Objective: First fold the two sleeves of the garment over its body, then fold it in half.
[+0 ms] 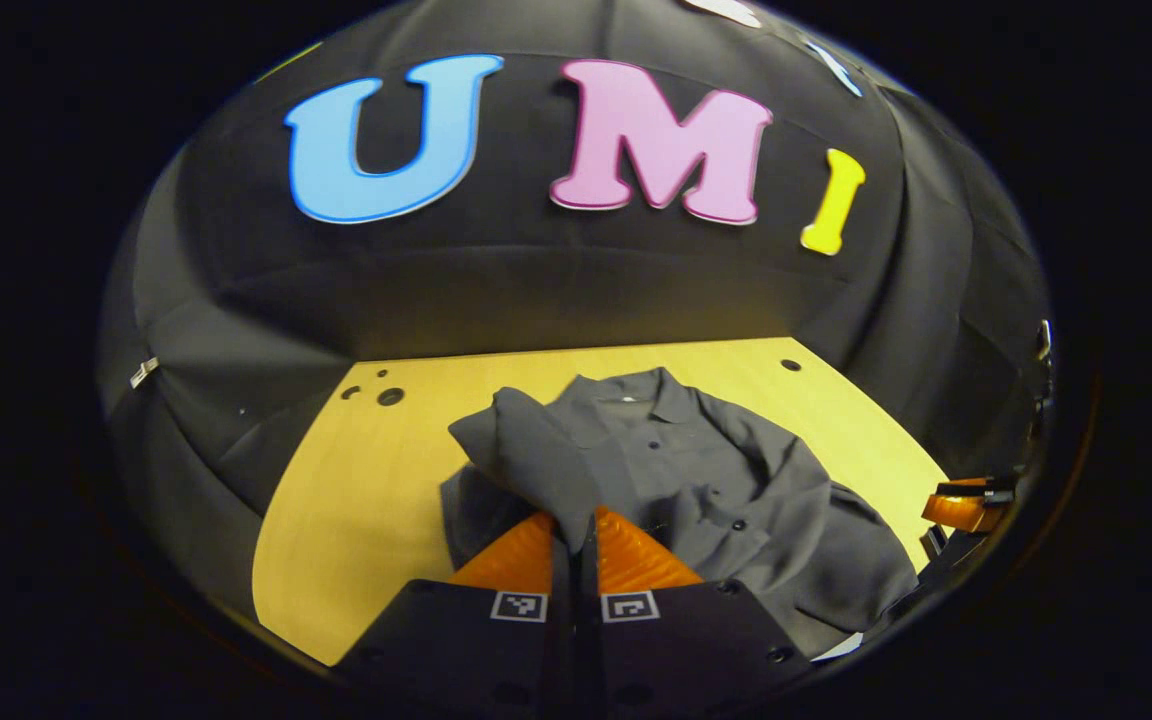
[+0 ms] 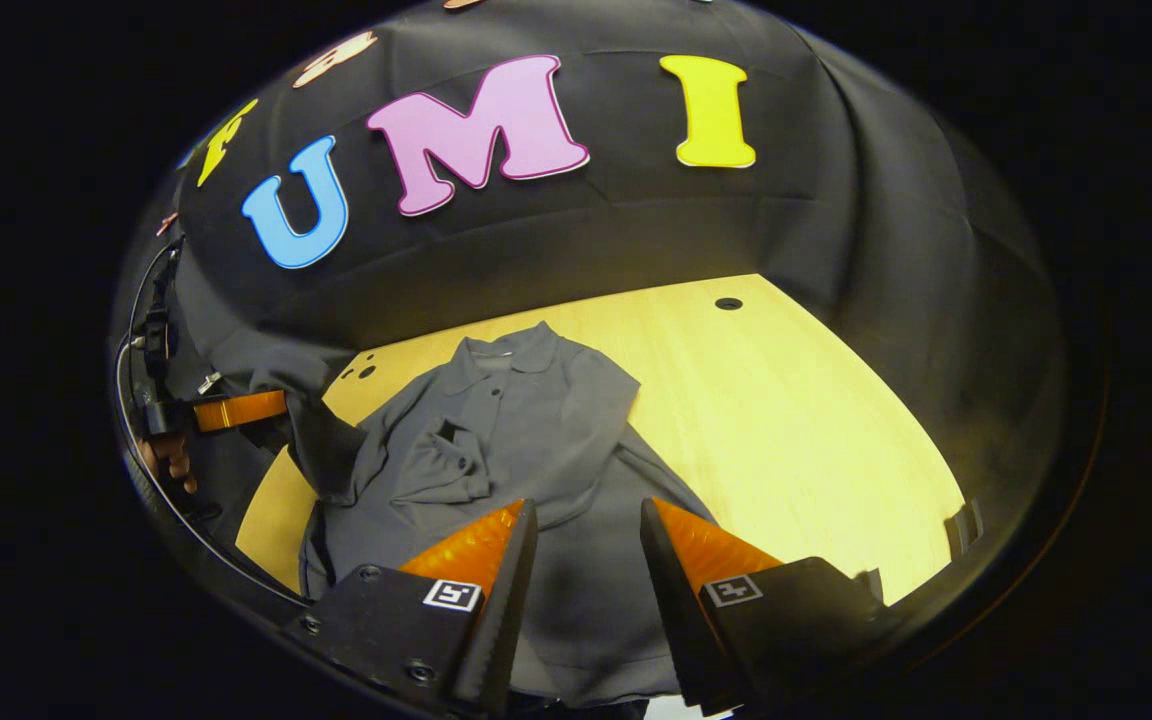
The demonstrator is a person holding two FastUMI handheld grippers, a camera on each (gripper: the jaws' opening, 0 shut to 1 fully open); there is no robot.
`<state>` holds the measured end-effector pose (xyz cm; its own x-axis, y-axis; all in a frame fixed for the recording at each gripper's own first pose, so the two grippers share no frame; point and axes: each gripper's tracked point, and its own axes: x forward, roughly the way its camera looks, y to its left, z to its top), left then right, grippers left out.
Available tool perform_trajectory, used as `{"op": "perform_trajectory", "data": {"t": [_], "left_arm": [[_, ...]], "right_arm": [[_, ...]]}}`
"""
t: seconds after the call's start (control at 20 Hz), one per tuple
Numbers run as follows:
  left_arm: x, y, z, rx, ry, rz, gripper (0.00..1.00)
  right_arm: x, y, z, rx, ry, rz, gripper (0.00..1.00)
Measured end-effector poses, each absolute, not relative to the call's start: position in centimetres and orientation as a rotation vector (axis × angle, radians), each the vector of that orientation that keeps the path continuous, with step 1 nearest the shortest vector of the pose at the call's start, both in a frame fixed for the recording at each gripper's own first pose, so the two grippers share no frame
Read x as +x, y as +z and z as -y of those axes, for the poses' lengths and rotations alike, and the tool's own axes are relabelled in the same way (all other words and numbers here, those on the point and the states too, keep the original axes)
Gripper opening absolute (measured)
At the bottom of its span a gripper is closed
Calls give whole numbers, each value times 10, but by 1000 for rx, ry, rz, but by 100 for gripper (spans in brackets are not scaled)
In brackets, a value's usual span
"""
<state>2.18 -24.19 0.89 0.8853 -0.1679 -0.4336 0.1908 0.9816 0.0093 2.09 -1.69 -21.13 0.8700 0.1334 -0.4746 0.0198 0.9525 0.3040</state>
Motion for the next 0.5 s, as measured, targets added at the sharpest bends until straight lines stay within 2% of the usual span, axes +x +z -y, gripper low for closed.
{"op": "perform_trajectory", "data": {"t": [0.2,0.5], "left_arm": [[25,-12,292,92,-245,-471,6],[39,-48,346,145,-248,-499,5]], "right_arm": [[18,-222,41,309,55,-534,66],[19,-244,78,308,55,-569,66]]}}
